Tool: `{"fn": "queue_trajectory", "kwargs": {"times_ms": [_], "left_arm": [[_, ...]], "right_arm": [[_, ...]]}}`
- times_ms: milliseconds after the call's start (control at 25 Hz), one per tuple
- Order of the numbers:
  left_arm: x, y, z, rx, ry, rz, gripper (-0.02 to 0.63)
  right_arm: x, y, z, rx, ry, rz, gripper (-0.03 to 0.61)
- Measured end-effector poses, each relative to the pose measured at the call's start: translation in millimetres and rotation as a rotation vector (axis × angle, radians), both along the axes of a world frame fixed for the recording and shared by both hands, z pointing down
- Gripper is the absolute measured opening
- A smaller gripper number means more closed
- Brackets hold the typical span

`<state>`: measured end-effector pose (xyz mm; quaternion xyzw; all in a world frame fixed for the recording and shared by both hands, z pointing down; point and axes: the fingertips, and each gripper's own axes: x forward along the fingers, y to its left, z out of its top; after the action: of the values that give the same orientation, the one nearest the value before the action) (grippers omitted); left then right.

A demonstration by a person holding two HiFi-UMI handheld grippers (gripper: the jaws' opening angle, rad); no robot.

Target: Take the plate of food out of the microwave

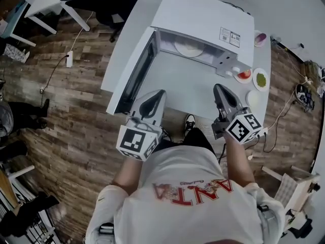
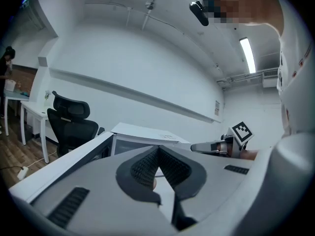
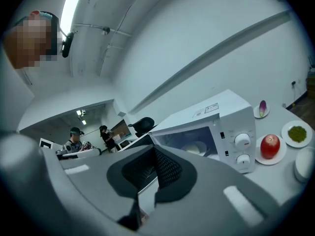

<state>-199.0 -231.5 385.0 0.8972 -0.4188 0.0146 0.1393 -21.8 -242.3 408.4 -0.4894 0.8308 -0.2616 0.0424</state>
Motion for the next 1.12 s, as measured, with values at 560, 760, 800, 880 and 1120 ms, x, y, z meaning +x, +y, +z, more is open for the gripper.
{"fn": "queue_trajectory", "kwargs": {"times_ms": [560,760,800,880,1120], "left_arm": [[16,-28,3,-0.044,-0.057,-0.027,0.009],[21,-33,20,-0.088,-0.092,-0.035,0.009],[22,-34,25,-0.096,-0.096,-0.036,0.009],[24,-38,32,-0.109,-0.103,-0.038,0.009],[26,-49,43,-0.142,-0.115,-0.047,0.009]], "right_arm": [[-7,-75,93,-0.277,-0.341,0.050,0.013],[-16,-103,138,-0.403,-0.511,0.118,0.085],[-17,-110,146,-0.423,-0.559,0.137,0.103],[-19,-124,160,-0.452,-0.634,0.174,0.126],[-7,-156,202,-0.511,-0.799,0.318,0.124]]}}
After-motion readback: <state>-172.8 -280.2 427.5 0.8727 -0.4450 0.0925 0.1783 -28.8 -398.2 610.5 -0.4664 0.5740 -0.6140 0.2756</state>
